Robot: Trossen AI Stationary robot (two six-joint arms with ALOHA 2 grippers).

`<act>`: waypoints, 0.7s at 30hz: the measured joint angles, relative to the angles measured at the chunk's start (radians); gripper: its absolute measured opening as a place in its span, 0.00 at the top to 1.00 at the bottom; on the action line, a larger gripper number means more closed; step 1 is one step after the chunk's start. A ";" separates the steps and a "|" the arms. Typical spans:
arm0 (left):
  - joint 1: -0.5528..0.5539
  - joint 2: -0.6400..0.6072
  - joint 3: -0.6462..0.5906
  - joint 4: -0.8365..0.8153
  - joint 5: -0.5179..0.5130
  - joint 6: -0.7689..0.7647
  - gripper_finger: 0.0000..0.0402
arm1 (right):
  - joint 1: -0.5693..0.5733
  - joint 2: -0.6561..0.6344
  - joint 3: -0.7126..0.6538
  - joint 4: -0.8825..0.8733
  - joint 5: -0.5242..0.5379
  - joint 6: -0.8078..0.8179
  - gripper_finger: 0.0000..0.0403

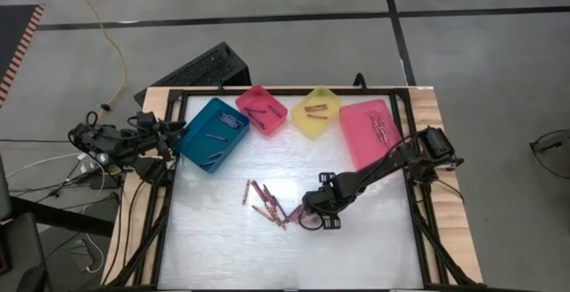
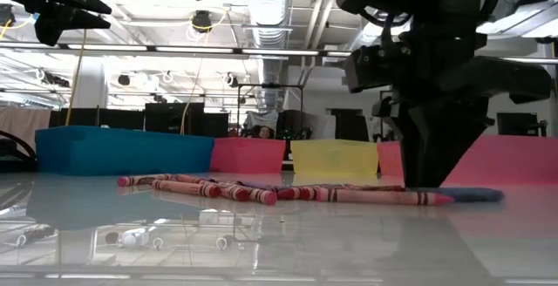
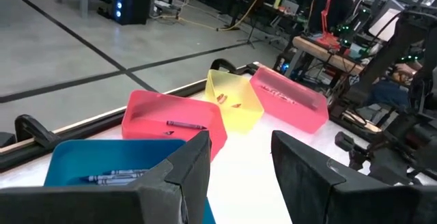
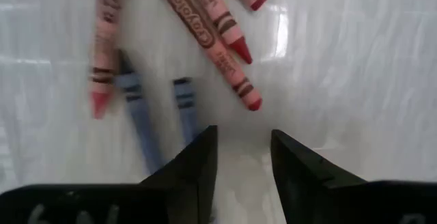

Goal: Sort crayons
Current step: Put the blue crayon into the blue bin

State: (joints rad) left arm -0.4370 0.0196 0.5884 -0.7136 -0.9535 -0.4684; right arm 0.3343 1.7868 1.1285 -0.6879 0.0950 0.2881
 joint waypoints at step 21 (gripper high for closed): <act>0.000 0.000 0.000 -0.002 -0.016 -0.018 0.64 | 0.150 -0.138 -0.005 0.139 -0.008 0.228 0.64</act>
State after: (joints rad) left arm -0.4368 0.0193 0.5884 -0.7159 -0.9691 -0.4866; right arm 0.4843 1.6484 1.1233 -0.5485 0.0872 0.5162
